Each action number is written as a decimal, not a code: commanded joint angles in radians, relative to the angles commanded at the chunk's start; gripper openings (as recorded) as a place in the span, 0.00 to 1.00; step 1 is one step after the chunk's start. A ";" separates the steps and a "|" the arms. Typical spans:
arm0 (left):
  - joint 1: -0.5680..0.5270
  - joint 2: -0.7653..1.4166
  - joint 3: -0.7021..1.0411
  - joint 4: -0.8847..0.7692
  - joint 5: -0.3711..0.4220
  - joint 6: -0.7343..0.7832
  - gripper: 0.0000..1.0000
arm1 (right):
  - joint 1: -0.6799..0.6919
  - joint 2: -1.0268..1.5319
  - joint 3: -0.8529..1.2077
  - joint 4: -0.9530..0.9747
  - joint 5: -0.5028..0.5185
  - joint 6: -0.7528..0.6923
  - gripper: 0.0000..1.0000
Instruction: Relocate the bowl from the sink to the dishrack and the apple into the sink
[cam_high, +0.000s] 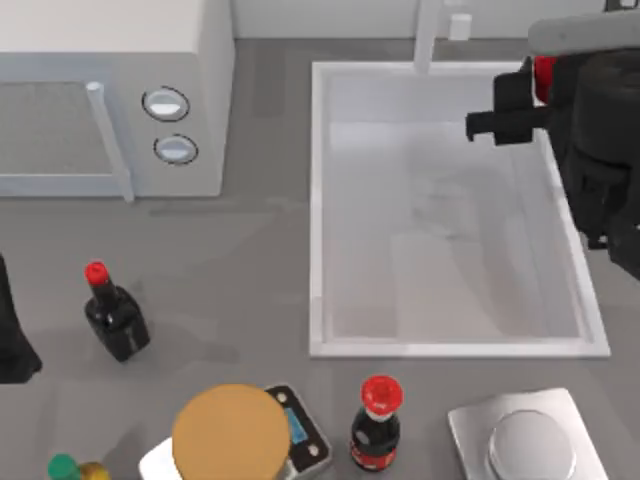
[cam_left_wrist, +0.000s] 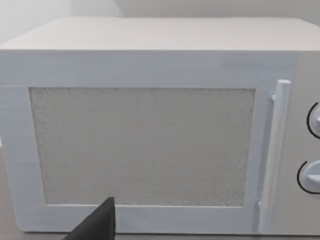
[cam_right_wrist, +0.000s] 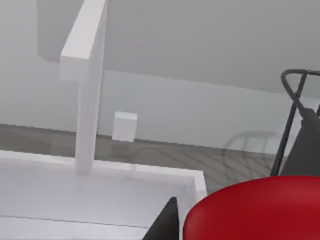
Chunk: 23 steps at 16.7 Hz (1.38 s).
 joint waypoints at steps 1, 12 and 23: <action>0.000 0.000 0.000 0.000 0.000 0.000 1.00 | 0.038 0.001 -0.017 0.075 0.024 0.013 0.00; 0.000 0.000 0.000 0.000 0.000 0.000 1.00 | 0.165 0.000 -0.075 0.310 0.105 0.058 0.00; 0.000 0.000 0.000 0.000 0.000 0.000 1.00 | 0.173 0.449 -0.139 0.843 0.119 0.055 0.00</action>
